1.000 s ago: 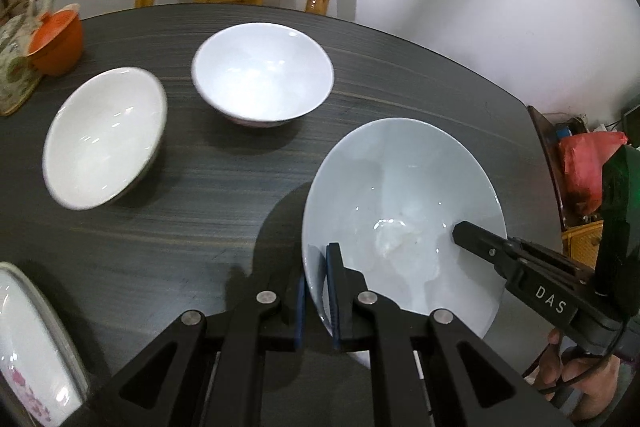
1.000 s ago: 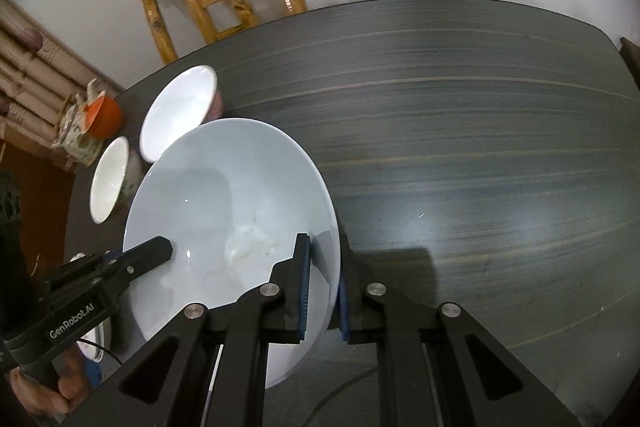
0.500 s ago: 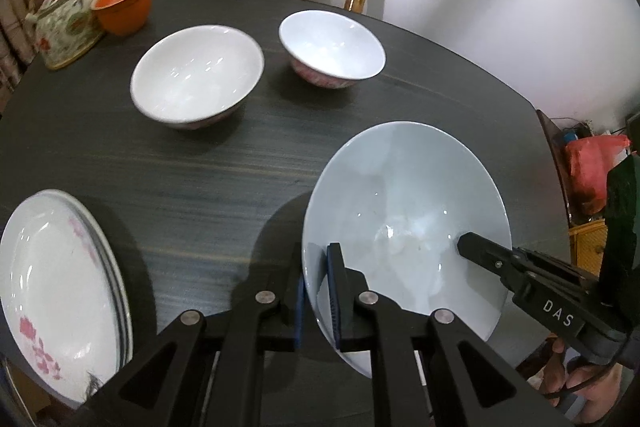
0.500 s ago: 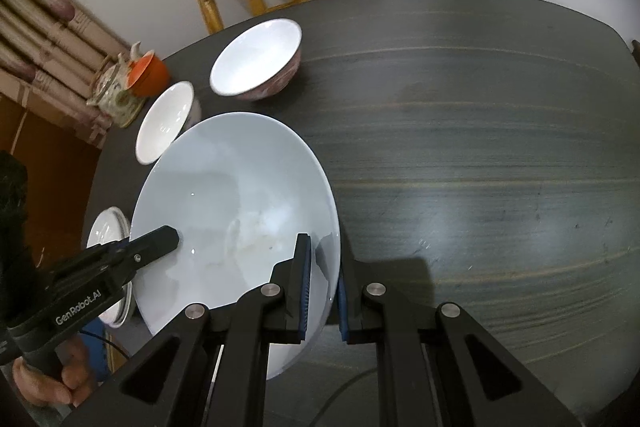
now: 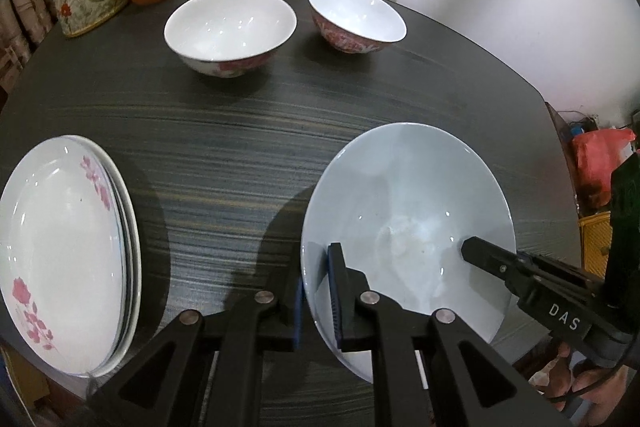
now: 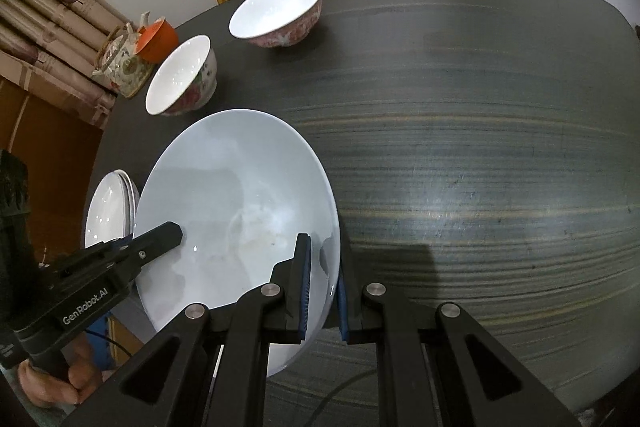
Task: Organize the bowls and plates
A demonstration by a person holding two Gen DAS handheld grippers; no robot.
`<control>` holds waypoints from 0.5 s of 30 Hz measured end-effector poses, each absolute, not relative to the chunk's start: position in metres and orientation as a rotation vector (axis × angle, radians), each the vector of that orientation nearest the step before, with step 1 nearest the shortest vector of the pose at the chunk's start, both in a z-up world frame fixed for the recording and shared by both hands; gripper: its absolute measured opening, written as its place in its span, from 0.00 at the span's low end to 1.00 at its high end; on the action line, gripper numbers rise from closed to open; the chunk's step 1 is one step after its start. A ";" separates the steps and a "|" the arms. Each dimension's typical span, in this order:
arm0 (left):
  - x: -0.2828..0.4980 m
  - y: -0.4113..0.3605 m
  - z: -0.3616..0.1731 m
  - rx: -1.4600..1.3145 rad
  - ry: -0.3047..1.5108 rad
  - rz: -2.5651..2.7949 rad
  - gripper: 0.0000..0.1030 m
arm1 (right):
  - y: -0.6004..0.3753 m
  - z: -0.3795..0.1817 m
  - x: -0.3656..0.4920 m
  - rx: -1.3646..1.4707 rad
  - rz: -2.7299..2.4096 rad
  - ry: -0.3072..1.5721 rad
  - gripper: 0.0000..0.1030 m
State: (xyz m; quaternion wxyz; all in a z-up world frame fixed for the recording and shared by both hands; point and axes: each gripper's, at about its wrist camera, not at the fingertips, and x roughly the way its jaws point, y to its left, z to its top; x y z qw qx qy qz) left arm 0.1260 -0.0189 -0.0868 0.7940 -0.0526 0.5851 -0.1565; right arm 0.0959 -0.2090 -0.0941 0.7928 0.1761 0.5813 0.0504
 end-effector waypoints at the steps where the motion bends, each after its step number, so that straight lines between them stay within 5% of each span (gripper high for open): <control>1: 0.125 -0.019 -0.088 -0.109 1.256 -0.337 0.11 | -0.209 -0.096 0.094 0.383 0.107 1.253 0.12; 15: 0.118 -0.007 -0.092 -0.110 1.254 -0.328 0.11 | -0.196 -0.103 0.075 0.392 0.110 1.263 0.12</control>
